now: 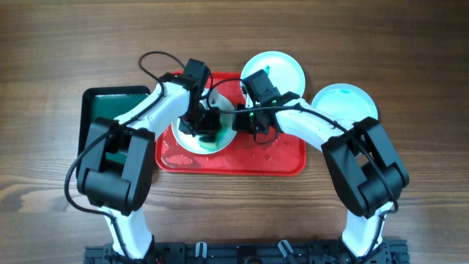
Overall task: Clean dirty plates on tray and stack at the side
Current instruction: 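Scrub the second plate with the sponge in the left gripper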
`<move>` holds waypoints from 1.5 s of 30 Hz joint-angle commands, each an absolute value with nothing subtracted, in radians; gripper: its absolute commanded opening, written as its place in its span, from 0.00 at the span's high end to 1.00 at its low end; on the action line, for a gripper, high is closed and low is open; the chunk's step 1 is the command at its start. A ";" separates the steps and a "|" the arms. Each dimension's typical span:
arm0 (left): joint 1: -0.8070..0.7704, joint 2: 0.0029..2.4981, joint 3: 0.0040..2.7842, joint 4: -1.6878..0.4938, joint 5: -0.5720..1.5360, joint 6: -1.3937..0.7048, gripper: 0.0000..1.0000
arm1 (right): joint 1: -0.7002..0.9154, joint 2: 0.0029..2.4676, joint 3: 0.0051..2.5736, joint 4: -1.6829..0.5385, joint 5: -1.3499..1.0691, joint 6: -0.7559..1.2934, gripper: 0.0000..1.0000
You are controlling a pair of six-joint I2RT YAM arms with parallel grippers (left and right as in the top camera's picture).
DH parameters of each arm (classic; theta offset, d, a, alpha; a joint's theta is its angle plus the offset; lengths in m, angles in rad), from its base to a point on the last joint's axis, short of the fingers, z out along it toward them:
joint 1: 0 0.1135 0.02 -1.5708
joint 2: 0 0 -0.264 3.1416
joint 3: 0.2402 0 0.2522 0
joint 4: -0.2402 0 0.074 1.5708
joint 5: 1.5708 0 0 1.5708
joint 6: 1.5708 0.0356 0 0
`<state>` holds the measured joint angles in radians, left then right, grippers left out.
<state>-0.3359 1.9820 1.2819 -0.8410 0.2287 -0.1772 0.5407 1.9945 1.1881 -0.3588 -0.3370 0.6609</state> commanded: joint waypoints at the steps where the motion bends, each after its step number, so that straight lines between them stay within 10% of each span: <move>1: -0.303 2.041 1.249 -0.834 -0.454 -0.599 0.96 | 0.537 2.021 1.190 -0.371 -0.341 0.654 0.96; 15: -0.304 2.040 1.250 -0.635 -0.478 -0.669 0.96 | 0.537 2.021 1.190 -0.371 -0.341 0.654 0.96; 23: -0.304 2.040 1.250 -0.434 0.295 -0.233 0.96 | 0.537 2.021 1.190 -0.367 -0.341 0.646 0.96; 33: -0.304 2.040 1.249 -0.588 0.604 0.053 0.96 | 0.538 2.021 1.190 -0.367 -0.342 0.643 0.96; 45: -0.304 2.041 1.250 -0.867 -0.336 -0.329 0.96 | 0.538 2.021 1.190 -0.367 -0.342 0.643 0.96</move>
